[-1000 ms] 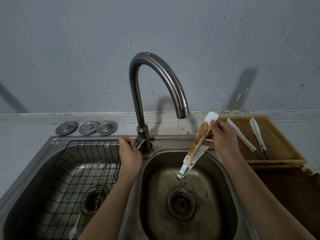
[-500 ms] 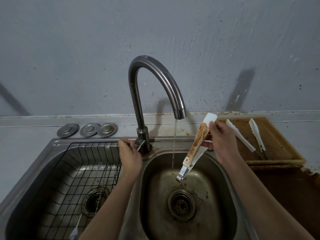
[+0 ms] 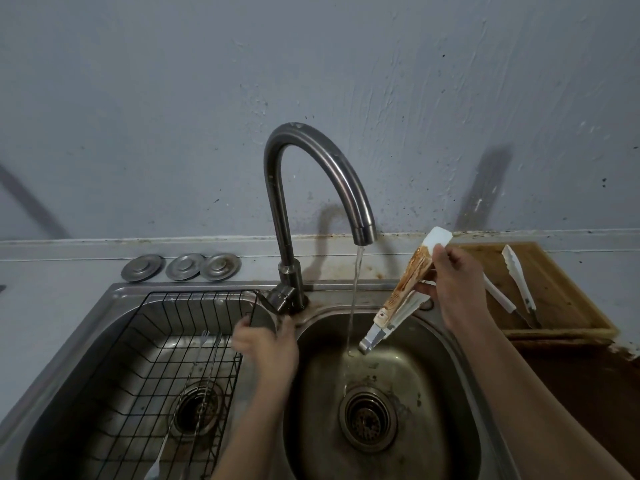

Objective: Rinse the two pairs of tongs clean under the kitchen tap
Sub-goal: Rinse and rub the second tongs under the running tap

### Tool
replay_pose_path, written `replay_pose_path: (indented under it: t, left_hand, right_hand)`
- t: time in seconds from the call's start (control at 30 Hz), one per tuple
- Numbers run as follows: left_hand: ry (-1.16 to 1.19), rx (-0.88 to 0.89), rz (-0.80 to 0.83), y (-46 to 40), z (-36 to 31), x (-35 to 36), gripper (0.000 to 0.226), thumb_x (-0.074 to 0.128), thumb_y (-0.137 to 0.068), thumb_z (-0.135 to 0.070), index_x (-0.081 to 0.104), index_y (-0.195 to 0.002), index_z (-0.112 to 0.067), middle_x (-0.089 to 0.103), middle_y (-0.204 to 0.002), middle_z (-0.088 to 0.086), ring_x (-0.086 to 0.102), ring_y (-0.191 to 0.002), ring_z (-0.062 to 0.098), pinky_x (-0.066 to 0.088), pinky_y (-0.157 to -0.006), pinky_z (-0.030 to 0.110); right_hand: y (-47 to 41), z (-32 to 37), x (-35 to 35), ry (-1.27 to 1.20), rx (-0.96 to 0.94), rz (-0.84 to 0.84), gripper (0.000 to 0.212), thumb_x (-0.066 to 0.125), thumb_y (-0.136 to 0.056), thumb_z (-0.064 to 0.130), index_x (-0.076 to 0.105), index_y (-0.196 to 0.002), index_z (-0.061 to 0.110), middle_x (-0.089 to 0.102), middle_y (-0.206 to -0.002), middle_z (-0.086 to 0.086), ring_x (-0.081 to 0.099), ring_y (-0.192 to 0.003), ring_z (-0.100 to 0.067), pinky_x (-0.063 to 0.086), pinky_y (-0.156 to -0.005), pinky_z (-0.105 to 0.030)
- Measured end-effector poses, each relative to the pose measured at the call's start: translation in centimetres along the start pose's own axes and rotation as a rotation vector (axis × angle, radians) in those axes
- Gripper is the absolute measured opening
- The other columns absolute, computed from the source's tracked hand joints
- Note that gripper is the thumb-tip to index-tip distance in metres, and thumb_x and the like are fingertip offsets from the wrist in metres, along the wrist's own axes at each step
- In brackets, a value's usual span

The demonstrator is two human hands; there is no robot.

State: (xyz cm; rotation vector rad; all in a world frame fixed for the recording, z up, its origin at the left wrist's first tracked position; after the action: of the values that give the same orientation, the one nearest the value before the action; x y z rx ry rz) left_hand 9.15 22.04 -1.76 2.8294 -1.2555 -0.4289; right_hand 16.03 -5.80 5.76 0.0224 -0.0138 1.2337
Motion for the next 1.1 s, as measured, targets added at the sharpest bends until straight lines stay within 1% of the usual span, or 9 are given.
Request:
replay_pose_path:
  t: [0.07,0.13,0.2,0.27,0.43,0.57,0.77,0.97,1.1]
  left_hand:
    - [-0.022,0.036,0.137,1.3,0.5,0.9,0.042,0.062,-0.085,-0.011,0.037,-0.120,-0.008,0.038,-0.126,0.013,0.040,-0.119,0.029,0.040,-0.101,0.046]
    - [0.004,0.136,0.449,2.7,-0.2,3.0,0.017,0.053,-0.091,-0.007,0.054,-0.107,-0.013,0.058,-0.111,0.009,0.054,-0.106,0.026,0.049,-0.091,0.036]
    - [0.041,0.187,0.678,4.1,-1.1,4.2,0.022,0.046,-0.095,-0.005,0.064,-0.090,-0.016,0.065,-0.088,0.003,0.059,-0.087,0.024,0.049,-0.073,0.023]
    - [0.102,0.122,0.783,4.8,-1.4,4.8,0.030,0.043,-0.096,-0.004,0.066,-0.081,-0.015,0.062,-0.073,0.005,0.055,-0.072,0.025,0.047,-0.062,0.025]
    - [0.218,-0.035,0.803,4.4,-1.3,5.5,0.017,0.049,-0.093,-0.003,0.062,-0.083,-0.006,0.064,-0.066,0.006,0.060,-0.053,0.008,0.049,-0.051,0.018]
    - [0.219,-0.047,0.793,4.7,-1.5,6.0,0.013,0.057,-0.088,-0.002,0.060,-0.076,-0.007,0.059,-0.063,0.007,0.058,-0.048,0.008,0.050,-0.049,0.018]
    - [-0.052,0.051,0.805,5.0,-2.0,5.8,0.053,0.050,-0.093,-0.037,0.060,-0.044,-0.021,0.053,-0.045,-0.003,0.044,-0.039,0.006,0.036,-0.044,0.014]
    - [-0.114,0.068,0.896,5.7,-2.7,5.4,0.033,0.044,-0.097,-0.015,0.064,-0.072,-0.020,0.056,-0.059,-0.004,0.049,-0.052,0.006,0.038,-0.049,0.013]
    - [-0.089,0.063,0.885,5.8,-3.3,5.3,0.032,0.046,-0.095,-0.011,0.057,-0.066,-0.017,0.056,-0.062,0.004,0.049,-0.050,0.008,0.039,-0.048,0.016]
  right_hand:
    - [-0.2,0.1,0.1,0.000,-0.026,-0.039,0.024,0.044,-0.097,0.024,0.055,-0.078,0.016,0.067,-0.088,-0.003,0.068,-0.076,-0.016,0.057,-0.053,-0.023]
    - [-0.2,0.1,0.6,-0.003,-0.047,-0.067,0.025,0.044,-0.097,0.023,0.055,-0.077,0.013,0.067,-0.087,-0.004,0.068,-0.076,-0.016,0.057,-0.052,-0.023]
    - [-0.1,-0.1,1.2,-0.010,-0.049,-0.069,0.024,0.043,-0.097,0.023,0.056,-0.085,0.007,0.066,-0.090,-0.007,0.068,-0.079,-0.017,0.058,-0.053,-0.024]
    - [-0.1,-0.4,1.5,-0.007,-0.042,-0.068,0.025,0.042,-0.097,0.023,0.056,-0.091,0.004,0.066,-0.095,-0.010,0.068,-0.082,-0.019,0.058,-0.056,-0.027]
    - [0.6,-0.7,1.2,-0.090,0.006,-0.087,0.023,0.043,-0.097,0.024,0.056,-0.079,0.018,0.067,-0.089,-0.003,0.068,-0.080,-0.017,0.057,-0.055,-0.024]
    - [0.8,-0.8,1.1,-0.130,0.035,-0.080,0.020,0.042,-0.097,0.023,0.057,-0.088,0.014,0.067,-0.095,-0.008,0.068,-0.087,-0.021,0.058,-0.067,-0.034]
    - [1.2,-0.5,0.9,-0.152,0.037,-0.060,0.022,0.043,-0.097,0.023,0.057,-0.081,0.016,0.066,-0.088,-0.004,0.068,-0.078,-0.017,0.055,-0.049,-0.020]
    - [1.2,-0.6,0.9,-0.154,0.060,-0.030,0.024,0.041,-0.098,0.023,0.056,-0.082,0.012,0.066,-0.092,-0.010,0.067,-0.081,-0.019,0.055,-0.051,-0.020]
    - [1.5,-0.9,1.5,-0.155,0.113,0.056,0.024,0.040,-0.098,0.025,0.056,-0.084,0.015,0.066,-0.100,-0.014,0.068,-0.088,-0.024,0.056,-0.063,-0.029]
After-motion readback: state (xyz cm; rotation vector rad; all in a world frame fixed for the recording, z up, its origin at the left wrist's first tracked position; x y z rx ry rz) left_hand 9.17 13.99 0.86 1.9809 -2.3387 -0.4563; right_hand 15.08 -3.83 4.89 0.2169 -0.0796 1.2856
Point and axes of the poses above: each hand's wrist, its own y-axis away from the middle knuckle, its own x-axis out of the palm, z = x × y, the point moved 6 cm from there along -y, towards the middle knuckle
